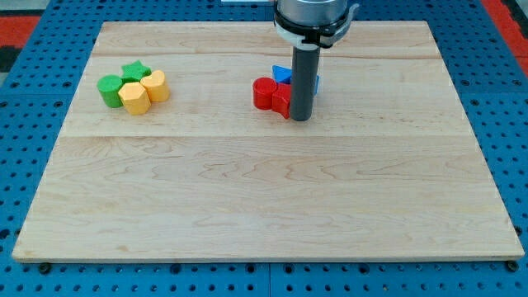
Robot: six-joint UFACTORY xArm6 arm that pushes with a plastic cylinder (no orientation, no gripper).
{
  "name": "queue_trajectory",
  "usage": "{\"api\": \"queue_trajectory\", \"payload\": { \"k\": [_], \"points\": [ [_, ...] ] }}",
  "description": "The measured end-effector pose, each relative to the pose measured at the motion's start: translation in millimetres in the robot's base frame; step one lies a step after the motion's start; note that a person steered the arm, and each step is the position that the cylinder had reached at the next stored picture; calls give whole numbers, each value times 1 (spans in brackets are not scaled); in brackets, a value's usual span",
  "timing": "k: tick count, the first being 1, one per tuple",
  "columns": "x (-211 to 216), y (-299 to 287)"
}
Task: Slide green circle along with the yellow hexagon slightly right a bit
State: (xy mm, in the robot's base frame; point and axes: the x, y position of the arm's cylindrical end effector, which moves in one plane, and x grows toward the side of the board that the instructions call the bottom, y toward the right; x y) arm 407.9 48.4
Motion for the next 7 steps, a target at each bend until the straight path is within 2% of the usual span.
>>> {"api": "queue_trajectory", "payload": {
  "k": [2, 4, 7],
  "points": [
    [2, 0],
    [39, -21],
    [27, -239]
  ]
}}
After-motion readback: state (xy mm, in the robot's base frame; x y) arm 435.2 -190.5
